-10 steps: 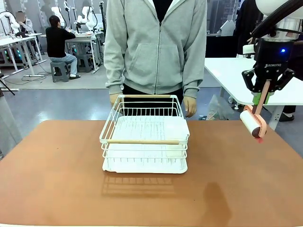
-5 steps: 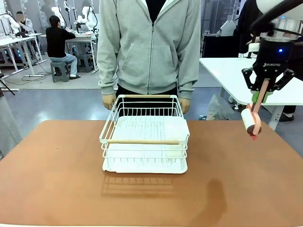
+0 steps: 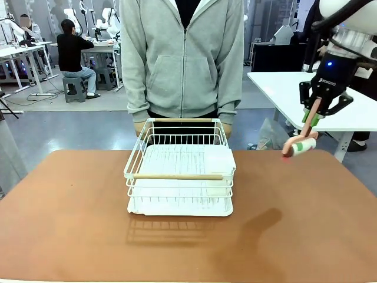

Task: Clean the table.
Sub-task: Place the Lint Roller down when the Dish drying rack is positioned in the middle of the table.

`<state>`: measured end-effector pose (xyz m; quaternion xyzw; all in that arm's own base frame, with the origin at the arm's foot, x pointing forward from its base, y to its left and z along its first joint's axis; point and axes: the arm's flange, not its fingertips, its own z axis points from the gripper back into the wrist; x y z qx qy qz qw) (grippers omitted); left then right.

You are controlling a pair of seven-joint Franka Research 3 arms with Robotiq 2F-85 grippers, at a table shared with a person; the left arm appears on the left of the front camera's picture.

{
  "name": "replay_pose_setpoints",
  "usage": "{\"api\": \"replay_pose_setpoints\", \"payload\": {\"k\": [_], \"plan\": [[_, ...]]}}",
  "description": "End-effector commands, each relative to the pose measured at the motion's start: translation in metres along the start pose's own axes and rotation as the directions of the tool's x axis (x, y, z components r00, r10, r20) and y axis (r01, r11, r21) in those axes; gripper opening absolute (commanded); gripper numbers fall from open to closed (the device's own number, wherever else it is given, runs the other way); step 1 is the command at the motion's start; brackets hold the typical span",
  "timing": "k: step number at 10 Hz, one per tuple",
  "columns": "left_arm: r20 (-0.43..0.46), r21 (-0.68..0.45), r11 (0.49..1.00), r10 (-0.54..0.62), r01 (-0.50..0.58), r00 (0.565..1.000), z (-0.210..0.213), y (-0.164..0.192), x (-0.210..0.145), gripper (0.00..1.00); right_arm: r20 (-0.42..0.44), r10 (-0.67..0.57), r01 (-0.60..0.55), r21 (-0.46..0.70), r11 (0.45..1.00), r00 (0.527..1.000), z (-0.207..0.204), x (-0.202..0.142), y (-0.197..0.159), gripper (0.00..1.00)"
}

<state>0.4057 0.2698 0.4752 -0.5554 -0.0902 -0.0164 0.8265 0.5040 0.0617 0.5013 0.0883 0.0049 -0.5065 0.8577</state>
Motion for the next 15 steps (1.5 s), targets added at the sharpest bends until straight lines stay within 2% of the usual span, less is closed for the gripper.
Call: {"api": "replay_pose_setpoints", "payload": {"k": [1, 4, 8, 13, 15], "plan": [[0.001, -0.002, 1.0, -0.003, 0.003, 1.0, 0.001, -0.001, -0.003, 1.0, 0.109, -0.344, 0.315, 0.217, 0.924, 0.933, -0.031, -0.014, 0.004, 0.21], [0.001, -0.002, 1.0, -0.003, 0.003, 1.0, 0.001, -0.001, -0.003, 1.0, 0.137, -0.393, 0.344, 0.284, 0.895, 0.909, -0.08, -0.008, -0.005, 0.21], [0.001, -0.002, 1.0, -0.003, 0.003, 1.0, 0.001, -0.001, -0.003, 1.0, 0.137, -0.397, 0.355, 0.258, 0.899, 0.907, -0.129, 0.011, 0.001, 0.21], [0.001, -0.002, 1.0, -0.003, 0.003, 1.0, 0.001, -0.001, -0.003, 1.0, 0.123, -0.431, 0.395, 0.239, 0.887, 0.894, -0.15, 0.021, 0.003, 0.21], [0.001, -0.002, 1.0, -0.003, 0.003, 1.0, 0.001, -0.001, -0.003, 1.0, 0.115, -0.435, 0.4, 0.238, 0.885, 0.893, -0.152, 0.022, 0.003, 0.38]]}}
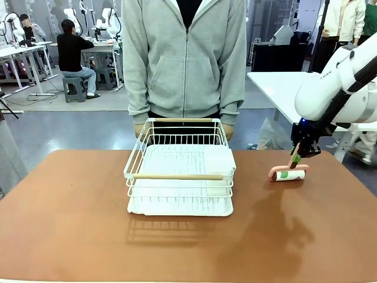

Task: Clean the table.
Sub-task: Place the Lint Roller down when the Dish drying rack is positioned in the middle of the table.

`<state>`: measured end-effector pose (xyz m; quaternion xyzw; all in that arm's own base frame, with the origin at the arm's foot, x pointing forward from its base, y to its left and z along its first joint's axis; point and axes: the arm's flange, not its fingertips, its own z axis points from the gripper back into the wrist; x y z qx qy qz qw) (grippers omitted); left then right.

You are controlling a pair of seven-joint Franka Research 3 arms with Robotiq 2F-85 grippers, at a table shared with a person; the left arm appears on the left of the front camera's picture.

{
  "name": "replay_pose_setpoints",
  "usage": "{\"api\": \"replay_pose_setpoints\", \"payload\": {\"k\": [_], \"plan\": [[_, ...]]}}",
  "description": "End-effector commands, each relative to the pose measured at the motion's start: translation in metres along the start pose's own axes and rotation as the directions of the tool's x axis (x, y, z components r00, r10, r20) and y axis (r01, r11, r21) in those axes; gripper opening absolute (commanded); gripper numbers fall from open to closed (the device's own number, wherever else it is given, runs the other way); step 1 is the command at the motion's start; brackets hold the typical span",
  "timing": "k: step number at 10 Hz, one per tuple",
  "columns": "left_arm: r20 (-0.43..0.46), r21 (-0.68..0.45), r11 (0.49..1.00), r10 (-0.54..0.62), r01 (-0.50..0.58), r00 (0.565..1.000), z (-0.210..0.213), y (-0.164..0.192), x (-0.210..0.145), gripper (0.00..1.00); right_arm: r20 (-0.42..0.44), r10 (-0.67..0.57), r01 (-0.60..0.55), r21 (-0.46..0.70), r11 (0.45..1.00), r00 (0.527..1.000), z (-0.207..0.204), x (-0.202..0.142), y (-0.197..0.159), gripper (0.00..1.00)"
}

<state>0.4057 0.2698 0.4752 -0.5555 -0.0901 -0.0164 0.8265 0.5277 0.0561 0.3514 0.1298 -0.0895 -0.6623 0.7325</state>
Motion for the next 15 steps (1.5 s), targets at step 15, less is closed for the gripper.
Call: {"api": "replay_pose_setpoints", "payload": {"k": [15], "plan": [[0.001, -0.002, 1.0, -0.003, 0.003, 1.0, 0.001, -0.001, -0.003, 1.0, 0.032, -0.051, 0.055, -0.157, 0.986, 0.998, 0.058, -0.027, -0.038, 1.0]]}}
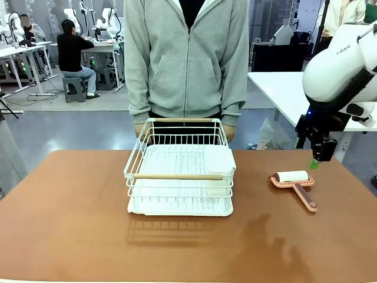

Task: Clean the table.
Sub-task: Place the Lint Roller down when the Dish drying rack is positioned in the middle of the table.

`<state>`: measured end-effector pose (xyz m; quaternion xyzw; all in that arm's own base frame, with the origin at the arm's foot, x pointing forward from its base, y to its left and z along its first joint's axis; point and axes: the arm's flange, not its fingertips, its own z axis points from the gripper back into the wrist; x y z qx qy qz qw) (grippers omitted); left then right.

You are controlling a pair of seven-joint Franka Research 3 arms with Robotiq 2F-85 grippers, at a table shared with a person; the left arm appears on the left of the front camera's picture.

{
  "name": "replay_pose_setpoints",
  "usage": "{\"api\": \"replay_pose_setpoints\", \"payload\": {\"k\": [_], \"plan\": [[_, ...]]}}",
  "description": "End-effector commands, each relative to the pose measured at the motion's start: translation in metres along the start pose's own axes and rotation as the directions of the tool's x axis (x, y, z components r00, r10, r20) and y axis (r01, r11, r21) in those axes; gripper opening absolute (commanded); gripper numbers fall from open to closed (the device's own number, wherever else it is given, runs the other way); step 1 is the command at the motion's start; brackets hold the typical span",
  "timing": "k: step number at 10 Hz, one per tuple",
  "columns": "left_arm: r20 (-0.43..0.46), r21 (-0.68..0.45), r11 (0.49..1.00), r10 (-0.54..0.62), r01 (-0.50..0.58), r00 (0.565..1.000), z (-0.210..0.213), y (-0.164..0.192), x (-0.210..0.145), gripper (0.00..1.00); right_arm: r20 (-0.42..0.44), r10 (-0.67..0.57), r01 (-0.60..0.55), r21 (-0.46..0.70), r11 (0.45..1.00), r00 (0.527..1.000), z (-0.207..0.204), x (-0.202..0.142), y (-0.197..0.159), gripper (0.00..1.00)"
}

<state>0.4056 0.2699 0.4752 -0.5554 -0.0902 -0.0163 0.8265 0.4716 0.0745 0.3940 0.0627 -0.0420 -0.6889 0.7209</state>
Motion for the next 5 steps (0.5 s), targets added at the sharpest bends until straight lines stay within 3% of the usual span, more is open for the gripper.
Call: {"api": "replay_pose_setpoints", "payload": {"k": [1, 5], "plan": [[0.001, -0.002, 1.0, -0.003, 0.003, 1.0, 0.0008, -0.001, -0.0028, 1.0, -0.001, 0.002, -0.002, 0.005, 1.0, 1.0, 0.0016, -0.0014, -0.0002, 1.0], [0.001, -0.002, 1.0, -0.003, 0.003, 1.0, 0.0008, -0.001, -0.0028, 1.0, -0.001, 0.002, -0.002, 0.005, 1.0, 1.0, 0.0016, -0.0014, -0.0002, 1.0]]}}
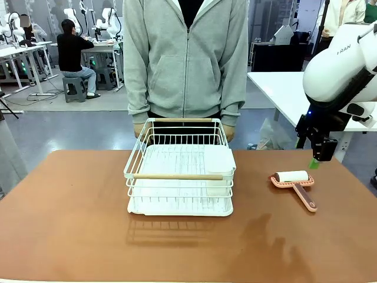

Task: Clean the table.
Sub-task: Place the Lint Roller down when the Dish drying rack is positioned in the middle of the table.

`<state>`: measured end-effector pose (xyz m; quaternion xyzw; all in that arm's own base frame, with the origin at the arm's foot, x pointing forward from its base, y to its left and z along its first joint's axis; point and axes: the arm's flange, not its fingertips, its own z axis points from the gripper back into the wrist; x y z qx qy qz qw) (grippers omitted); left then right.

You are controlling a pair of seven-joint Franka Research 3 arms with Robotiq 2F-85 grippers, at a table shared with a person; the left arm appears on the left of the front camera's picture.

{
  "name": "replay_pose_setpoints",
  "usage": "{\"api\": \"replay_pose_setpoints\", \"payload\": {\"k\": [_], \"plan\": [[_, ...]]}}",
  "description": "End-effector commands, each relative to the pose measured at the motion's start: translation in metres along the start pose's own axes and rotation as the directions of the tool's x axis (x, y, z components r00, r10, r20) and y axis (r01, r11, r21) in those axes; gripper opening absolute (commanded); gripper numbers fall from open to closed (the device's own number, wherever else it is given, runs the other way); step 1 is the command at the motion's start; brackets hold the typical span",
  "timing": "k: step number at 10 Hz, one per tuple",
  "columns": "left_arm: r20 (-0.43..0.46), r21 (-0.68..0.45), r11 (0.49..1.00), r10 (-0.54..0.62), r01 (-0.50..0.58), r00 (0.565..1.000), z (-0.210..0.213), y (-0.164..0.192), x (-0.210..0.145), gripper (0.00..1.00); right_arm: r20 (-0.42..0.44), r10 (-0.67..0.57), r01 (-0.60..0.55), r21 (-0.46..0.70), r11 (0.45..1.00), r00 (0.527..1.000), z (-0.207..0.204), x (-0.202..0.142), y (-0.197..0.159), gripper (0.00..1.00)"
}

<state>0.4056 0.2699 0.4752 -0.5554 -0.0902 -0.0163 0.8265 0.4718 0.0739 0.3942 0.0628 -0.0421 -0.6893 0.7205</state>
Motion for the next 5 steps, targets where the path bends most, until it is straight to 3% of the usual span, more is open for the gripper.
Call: {"api": "replay_pose_setpoints", "payload": {"k": [1, 5], "plan": [[0.001, -0.002, 1.0, -0.003, 0.003, 1.0, 0.0008, -0.001, -0.0028, 1.0, -0.001, 0.003, -0.003, 0.005, 1.0, 1.0, 0.0015, -0.002, -0.0003, 1.0], [0.001, -0.002, 1.0, -0.003, 0.003, 1.0, 0.0008, -0.001, -0.0028, 1.0, -0.001, 0.003, -0.003, 0.005, 1.0, 1.0, 0.0015, -0.002, -0.0003, 1.0]]}}
